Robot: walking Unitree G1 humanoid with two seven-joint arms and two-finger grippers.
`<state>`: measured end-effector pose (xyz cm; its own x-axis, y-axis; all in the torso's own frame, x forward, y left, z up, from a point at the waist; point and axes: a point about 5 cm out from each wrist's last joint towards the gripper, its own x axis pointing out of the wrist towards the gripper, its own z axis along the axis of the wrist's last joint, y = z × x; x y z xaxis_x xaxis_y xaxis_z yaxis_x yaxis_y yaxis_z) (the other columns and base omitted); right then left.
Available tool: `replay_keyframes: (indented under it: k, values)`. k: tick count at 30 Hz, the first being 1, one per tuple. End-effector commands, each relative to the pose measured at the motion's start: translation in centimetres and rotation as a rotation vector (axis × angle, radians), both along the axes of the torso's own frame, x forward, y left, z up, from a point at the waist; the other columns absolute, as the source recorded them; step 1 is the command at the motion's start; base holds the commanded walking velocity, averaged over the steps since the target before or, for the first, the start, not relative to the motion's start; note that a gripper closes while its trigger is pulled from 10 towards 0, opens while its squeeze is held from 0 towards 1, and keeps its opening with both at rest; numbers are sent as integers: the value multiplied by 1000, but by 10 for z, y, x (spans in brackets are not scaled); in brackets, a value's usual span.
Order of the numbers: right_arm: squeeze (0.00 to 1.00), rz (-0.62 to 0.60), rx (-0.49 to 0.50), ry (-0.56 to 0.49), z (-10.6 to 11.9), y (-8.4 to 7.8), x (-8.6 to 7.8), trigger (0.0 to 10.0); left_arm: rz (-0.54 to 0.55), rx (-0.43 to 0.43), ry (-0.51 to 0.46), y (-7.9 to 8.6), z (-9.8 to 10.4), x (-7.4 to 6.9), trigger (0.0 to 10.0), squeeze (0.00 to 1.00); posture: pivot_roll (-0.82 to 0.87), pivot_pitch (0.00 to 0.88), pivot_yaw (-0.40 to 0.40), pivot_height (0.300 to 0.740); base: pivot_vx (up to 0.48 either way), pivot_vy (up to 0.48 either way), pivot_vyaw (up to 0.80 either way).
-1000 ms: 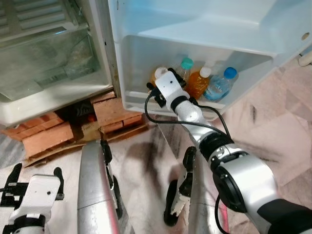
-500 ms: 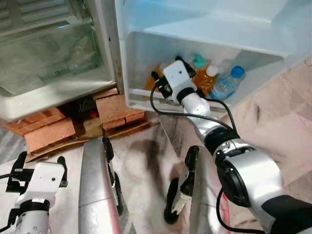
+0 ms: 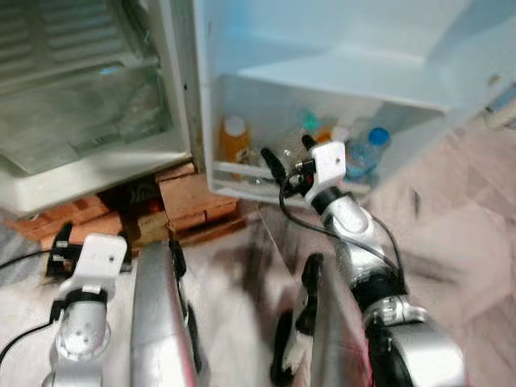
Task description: Restocking fridge
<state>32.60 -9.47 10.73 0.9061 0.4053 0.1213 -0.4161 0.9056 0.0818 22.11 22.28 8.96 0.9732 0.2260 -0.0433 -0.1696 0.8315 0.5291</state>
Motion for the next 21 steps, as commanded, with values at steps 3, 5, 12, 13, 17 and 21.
replay_keyframes:
  k: [3, 5, 12, 13, 17, 21]
  values:
    - [0, -76, 58, -2, 2, -10, -10, 10000, -28, -23, 17, -5, -8, 2, 10000, 0, 122, 53, -93, 503, 0, 0, 0]
    - [0, -112, 75, -17, 0, -15, -25, 10000, -76, -40, 14, -9, -8, 11, 10000, 0, 109, 29, -82, 503, 0, 0, 0]
    - [0, -151, 75, -24, 8, -22, -32, 10000, -148, -63, 2, -14, -6, 25, 10000, 0, 99, 2, -64, 533, 0, 0, 0]
    - [0, -156, 81, -29, 10, -24, -32, 10000, -149, -63, -1, -13, -6, 25, 10000, 0, 99, 0, -61, 538, 0, 0, 0]
    - [0, -165, 95, -31, 16, -29, -31, 10000, -153, -69, -7, -11, -7, 26, 10000, 0, 101, 0, -66, 568, 0, 0, 0]
    - [0, -151, 111, -36, 22, -27, -26, 10000, -154, -78, -10, -12, -8, 28, 10000, 0, 110, 0, -70, 598, 0, 0, 0]
